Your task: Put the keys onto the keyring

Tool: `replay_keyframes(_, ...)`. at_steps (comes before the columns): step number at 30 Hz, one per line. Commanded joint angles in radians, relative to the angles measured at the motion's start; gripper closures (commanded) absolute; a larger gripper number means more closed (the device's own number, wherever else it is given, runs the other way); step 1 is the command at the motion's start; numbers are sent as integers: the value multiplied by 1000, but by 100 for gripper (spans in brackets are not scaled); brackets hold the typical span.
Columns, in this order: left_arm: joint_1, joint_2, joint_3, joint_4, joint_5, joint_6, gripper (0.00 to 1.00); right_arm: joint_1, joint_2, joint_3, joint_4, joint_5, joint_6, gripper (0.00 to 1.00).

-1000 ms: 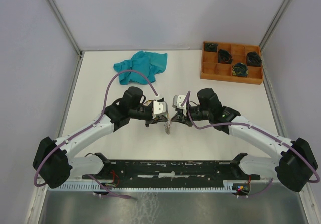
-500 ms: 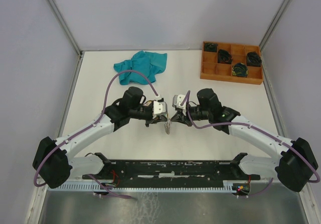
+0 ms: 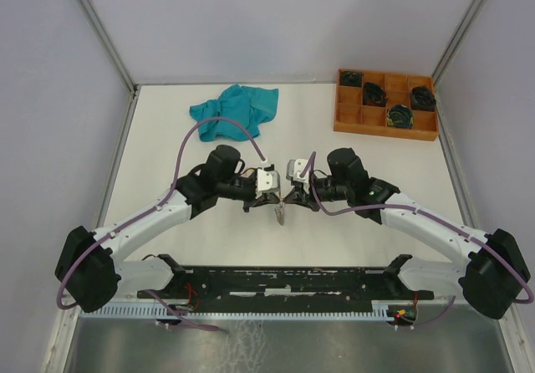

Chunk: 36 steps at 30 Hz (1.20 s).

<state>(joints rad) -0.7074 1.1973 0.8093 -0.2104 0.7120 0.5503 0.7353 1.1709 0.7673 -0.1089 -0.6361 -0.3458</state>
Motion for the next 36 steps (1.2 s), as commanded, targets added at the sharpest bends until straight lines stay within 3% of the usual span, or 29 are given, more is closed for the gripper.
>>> replay_keyframes(1, -15, 1, 50, 24, 37, -30, 97, 12, -13, 51, 76, -47, -14, 99)
replay_keyframes(13, -41, 21, 70, -32, -25, -1, 97, 13, 14, 94, 54, -84, -16, 99)
replay_keyframes(22, -44, 22, 61, -3, 5, -20, 97, 12, 46, 111, 48, -110, -19, 97)
replay_keyframes(32, -43, -25, -49, 235, 15, -185, 97, 2, 7, 125, -57, -79, -70, 85)
replay_keyframes(36, -42, -40, -90, 279, -40, -224, 97, -6, -31, 125, -113, -61, -81, 61)
